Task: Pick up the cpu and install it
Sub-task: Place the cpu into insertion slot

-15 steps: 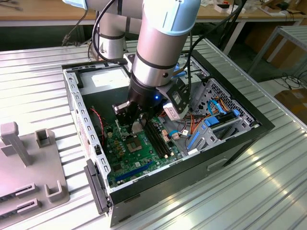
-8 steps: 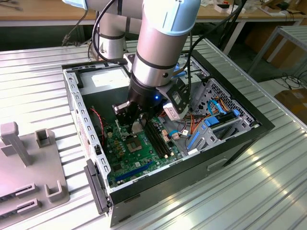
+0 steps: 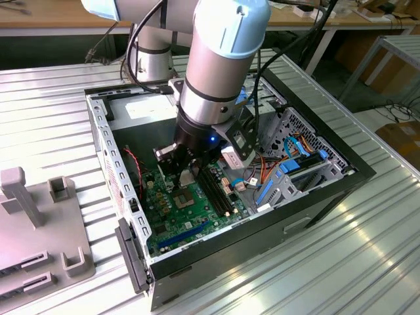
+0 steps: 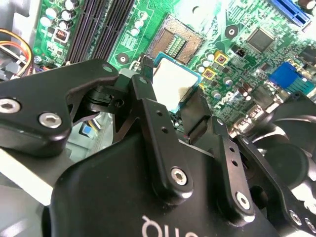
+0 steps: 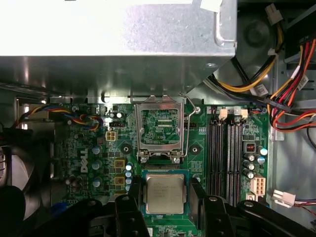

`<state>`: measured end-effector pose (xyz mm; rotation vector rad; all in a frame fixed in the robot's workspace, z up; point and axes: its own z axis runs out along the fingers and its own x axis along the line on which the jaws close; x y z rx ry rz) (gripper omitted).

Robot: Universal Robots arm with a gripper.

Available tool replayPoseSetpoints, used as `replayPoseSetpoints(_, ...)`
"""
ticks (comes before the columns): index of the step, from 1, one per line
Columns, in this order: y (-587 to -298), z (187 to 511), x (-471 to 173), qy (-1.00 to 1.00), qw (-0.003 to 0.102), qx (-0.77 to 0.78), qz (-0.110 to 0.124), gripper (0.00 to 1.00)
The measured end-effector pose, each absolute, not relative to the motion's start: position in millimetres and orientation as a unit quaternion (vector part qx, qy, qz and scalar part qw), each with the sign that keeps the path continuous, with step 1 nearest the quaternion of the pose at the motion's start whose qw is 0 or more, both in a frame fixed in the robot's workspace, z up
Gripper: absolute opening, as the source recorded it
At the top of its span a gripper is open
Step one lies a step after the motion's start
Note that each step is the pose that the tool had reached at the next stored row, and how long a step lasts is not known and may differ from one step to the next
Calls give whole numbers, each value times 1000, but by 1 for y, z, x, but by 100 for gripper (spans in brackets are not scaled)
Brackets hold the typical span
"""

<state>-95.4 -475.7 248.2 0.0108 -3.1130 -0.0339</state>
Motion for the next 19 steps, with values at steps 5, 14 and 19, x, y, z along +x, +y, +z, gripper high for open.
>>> replayPoseSetpoints(5,-479,240,-96,-1000,14,14,-12,47)
replayPoseSetpoints(14,-482,225,-98,-1000,14,16,-12,47)
replayPoseSetpoints(19,-486,220,-98,-1000,14,16,-12,47)
